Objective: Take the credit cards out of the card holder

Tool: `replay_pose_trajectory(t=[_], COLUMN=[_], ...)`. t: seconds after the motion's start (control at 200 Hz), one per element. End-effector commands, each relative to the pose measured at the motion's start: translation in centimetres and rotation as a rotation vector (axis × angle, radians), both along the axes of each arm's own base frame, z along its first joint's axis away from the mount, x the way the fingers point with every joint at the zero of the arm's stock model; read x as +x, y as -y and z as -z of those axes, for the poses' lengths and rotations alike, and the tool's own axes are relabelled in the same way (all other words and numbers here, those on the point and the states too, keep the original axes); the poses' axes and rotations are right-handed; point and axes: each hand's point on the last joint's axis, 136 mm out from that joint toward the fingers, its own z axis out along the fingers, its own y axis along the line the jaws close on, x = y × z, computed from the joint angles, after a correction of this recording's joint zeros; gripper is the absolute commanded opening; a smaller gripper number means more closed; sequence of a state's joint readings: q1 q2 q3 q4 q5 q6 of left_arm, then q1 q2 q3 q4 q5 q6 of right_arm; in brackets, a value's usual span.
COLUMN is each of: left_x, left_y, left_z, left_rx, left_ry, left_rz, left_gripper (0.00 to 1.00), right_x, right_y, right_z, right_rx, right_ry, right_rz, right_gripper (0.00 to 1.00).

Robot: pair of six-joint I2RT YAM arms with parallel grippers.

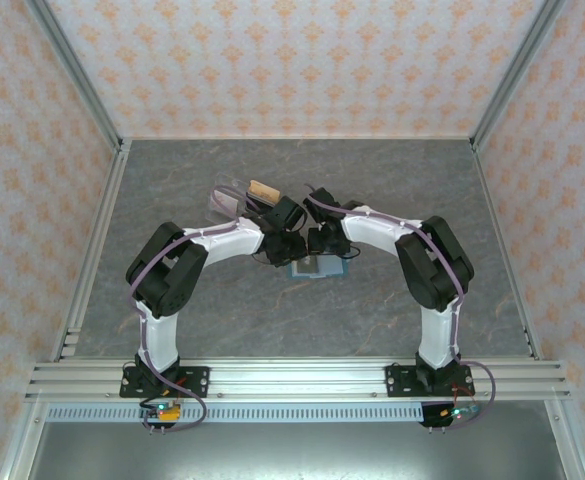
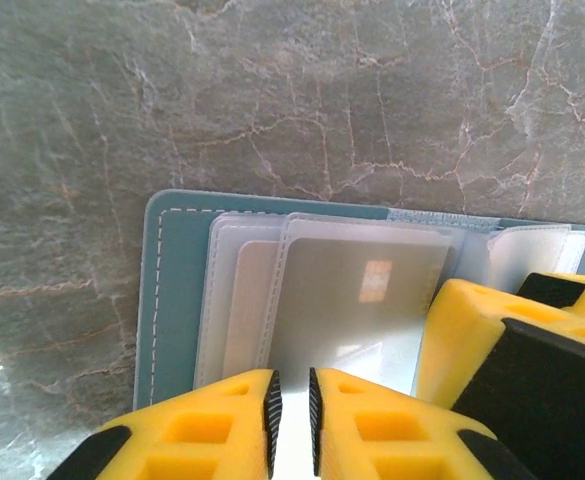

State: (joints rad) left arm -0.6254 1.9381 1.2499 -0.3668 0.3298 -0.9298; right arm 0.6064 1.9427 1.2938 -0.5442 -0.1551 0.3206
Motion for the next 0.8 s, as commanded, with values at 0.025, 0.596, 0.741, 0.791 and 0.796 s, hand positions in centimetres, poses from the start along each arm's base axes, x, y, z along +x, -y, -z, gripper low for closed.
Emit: replay_pose_trajectory(t=[0.025, 0.596, 0.741, 0.791, 0.796], left_x=[-1.4, -0.8, -0.7, -0.7, -0.8], left_y=[-1.8, 0.0, -0.1, -0.2, -0.1], left_z=[-0.1, -2.1, -2.7, -2.8, -2.8], left_rx=[0.106, -0.006, -0.007, -0.007, -0.008], left_ry=[-0.031, 0.02, 0.035, 0.041, 0.042], left_rz=[0.011, 0.043, 0.039, 0.038, 0.039], left_gripper=[0.21, 0.23, 0.18, 0.18, 0.18], right_x=[-2.2, -2.3, -2.3, -2.3, -2.3], right_y=[2.6, 2.5, 2.5, 2.4, 2.4], right_z=[4.0, 4.4, 4.4, 4.4, 4.4], right_rx=[-0.131, -0.134, -0.13, -0.129, -0.129], right_ry=[-0.112, -0.124, -0.125, -0.124, -0.125], right_rz=[0.006, 0.001, 0.0, 0.0, 0.0], right_gripper=[0.45, 0.43, 0.42, 0.42, 0.42])
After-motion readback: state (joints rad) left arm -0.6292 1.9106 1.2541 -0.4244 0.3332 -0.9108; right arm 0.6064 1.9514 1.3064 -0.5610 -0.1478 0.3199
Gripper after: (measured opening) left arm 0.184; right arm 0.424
